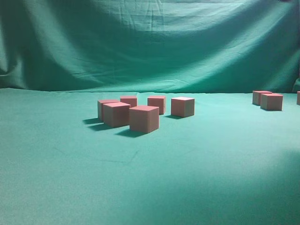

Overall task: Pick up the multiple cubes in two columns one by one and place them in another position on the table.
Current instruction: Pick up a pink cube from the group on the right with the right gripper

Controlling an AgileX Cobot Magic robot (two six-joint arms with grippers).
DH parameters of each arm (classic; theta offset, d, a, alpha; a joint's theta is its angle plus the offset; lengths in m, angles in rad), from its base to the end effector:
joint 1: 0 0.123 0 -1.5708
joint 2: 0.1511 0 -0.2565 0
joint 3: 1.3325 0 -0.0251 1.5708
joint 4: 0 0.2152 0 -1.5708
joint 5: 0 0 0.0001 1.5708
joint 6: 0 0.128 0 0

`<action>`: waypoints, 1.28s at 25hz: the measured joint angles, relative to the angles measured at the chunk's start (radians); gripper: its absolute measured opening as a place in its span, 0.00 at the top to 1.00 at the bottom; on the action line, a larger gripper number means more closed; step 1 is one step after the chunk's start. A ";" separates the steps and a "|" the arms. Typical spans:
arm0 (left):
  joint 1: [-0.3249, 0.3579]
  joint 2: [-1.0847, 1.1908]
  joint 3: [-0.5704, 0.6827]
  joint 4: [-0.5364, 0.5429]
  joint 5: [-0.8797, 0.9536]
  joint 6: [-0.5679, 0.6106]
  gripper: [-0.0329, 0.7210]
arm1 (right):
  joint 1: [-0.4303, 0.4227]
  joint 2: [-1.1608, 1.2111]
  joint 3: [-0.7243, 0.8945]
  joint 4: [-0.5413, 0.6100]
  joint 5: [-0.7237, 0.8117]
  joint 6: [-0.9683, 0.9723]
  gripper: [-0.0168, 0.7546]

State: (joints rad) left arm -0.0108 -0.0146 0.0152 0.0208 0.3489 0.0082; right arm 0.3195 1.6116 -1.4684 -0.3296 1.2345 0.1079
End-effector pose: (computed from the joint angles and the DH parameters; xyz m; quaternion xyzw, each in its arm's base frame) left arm 0.0817 0.0000 0.1682 0.0131 0.7934 0.0080 0.6085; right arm 0.2979 0.0574 0.2713 -0.1349 0.9679 -0.1280 0.1688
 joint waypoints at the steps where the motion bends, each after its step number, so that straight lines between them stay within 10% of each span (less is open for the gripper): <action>1: 0.000 0.000 0.000 0.000 0.000 0.000 0.96 | -0.047 -0.002 0.028 0.016 -0.010 0.013 0.24; 9: 0.000 0.000 0.000 0.000 0.000 0.000 0.96 | -0.202 0.007 0.142 0.313 -0.235 -0.086 0.24; 32: 0.000 0.000 0.000 0.000 0.000 0.000 0.96 | -0.202 0.451 -0.071 0.324 -0.446 -0.070 0.24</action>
State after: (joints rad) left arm -0.0108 -0.0146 0.0152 0.0208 0.3489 0.0082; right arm 0.1177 2.0629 -1.5392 -0.0054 0.7888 0.0382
